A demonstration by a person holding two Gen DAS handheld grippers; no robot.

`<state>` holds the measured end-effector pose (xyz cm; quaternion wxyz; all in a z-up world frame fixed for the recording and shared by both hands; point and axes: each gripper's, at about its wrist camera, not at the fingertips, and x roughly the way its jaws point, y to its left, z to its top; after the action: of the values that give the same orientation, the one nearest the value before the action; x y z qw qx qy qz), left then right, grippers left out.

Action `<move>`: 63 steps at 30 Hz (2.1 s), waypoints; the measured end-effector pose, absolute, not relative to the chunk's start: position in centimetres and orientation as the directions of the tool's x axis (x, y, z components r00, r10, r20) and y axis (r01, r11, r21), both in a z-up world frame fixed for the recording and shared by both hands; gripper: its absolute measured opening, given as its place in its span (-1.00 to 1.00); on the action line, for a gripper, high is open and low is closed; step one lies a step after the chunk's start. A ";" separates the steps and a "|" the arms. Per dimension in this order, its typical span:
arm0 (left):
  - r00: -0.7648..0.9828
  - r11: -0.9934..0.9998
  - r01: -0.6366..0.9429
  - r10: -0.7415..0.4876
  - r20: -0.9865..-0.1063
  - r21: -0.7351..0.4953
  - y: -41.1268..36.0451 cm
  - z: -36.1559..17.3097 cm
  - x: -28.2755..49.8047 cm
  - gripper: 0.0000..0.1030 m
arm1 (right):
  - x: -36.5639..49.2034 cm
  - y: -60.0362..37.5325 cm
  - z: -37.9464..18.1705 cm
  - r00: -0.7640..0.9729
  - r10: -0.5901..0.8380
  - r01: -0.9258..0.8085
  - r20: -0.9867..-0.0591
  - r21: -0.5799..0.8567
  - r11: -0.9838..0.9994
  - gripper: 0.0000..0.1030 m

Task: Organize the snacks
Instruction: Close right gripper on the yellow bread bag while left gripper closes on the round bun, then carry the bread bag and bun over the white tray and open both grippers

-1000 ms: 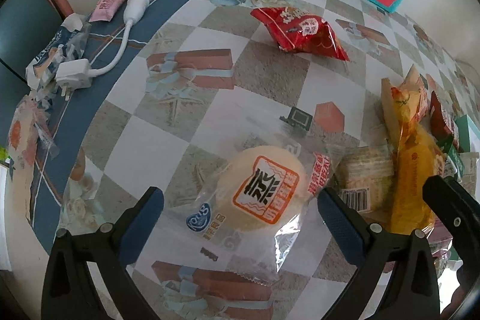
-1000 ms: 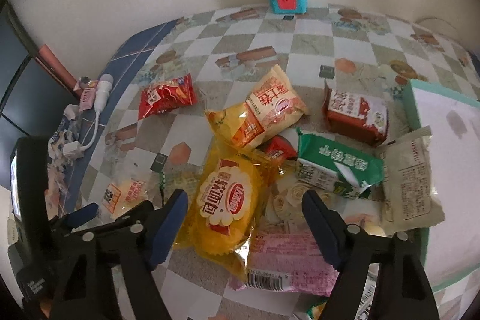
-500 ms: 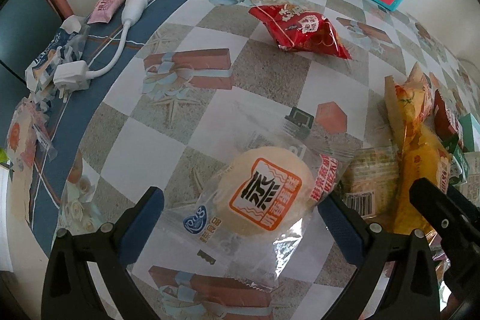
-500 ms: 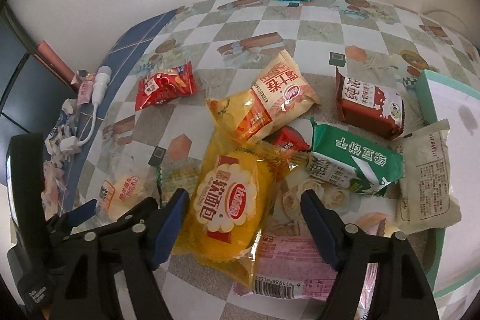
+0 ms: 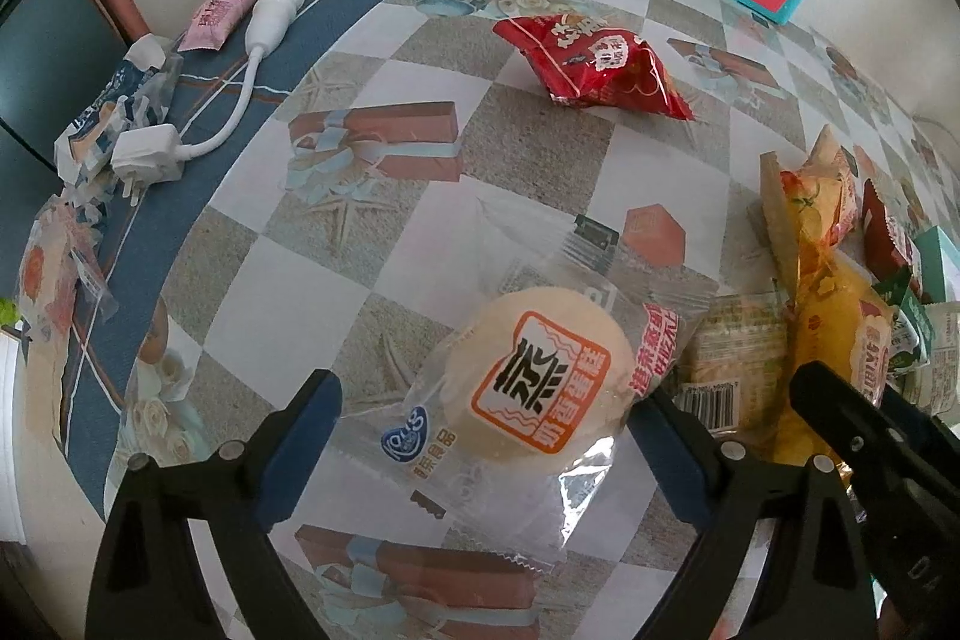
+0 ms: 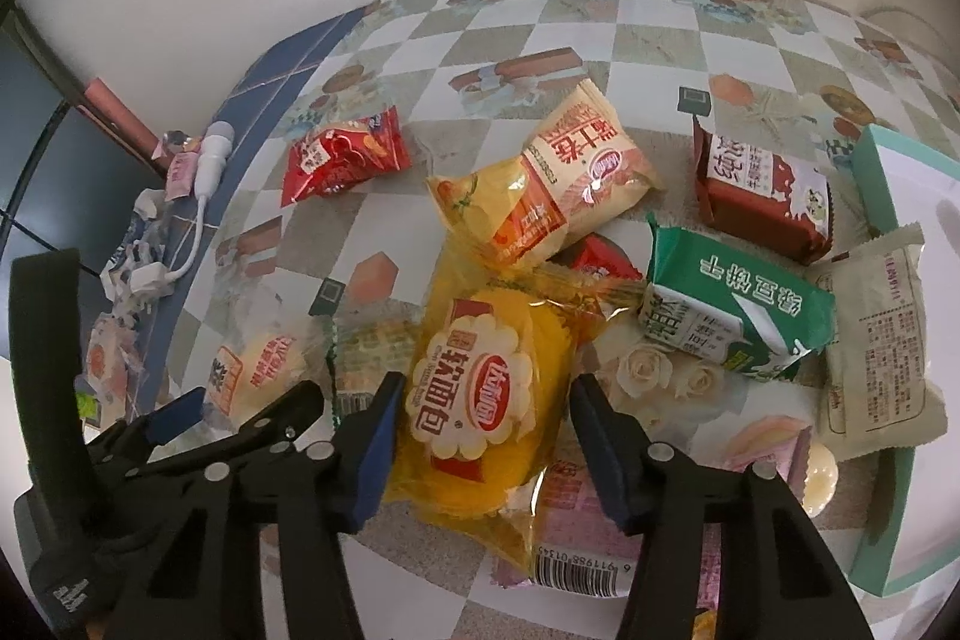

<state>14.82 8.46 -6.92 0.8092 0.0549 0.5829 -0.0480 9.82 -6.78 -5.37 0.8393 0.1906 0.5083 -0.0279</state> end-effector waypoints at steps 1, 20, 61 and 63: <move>0.315 0.990 0.139 -0.014 -0.949 0.032 8.5 -6.9 14.8 0.84 | 9.8 -6.8 -5.3 0.483 0.151 0.238 -0.862 0.295 0.925 0.07; 0.295 0.998 0.054 -0.036 -0.955 -0.021 10.7 -5.7 14.2 0.80 | 8.9 -6.8 -3.5 0.510 0.194 0.208 -0.838 0.339 0.917 -0.06; 0.406 0.953 0.294 -0.199 -0.892 -0.079 -11.0 5.9 5.0 0.79 | -5.9 -31.4 3.1 0.439 -0.319 0.773 -0.840 0.172 0.610 -0.06; 0.397 0.943 0.325 -0.207 -0.894 -0.074 -12.9 5.5 4.6 0.79 | -6.6 -33.3 2.5 0.363 -0.370 0.821 -0.855 0.106 0.561 -0.06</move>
<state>4.60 -12.86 5.54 0.8339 0.0563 0.5253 -0.1596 -6.57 -33.29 2.54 0.7796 0.2718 0.4154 -0.3819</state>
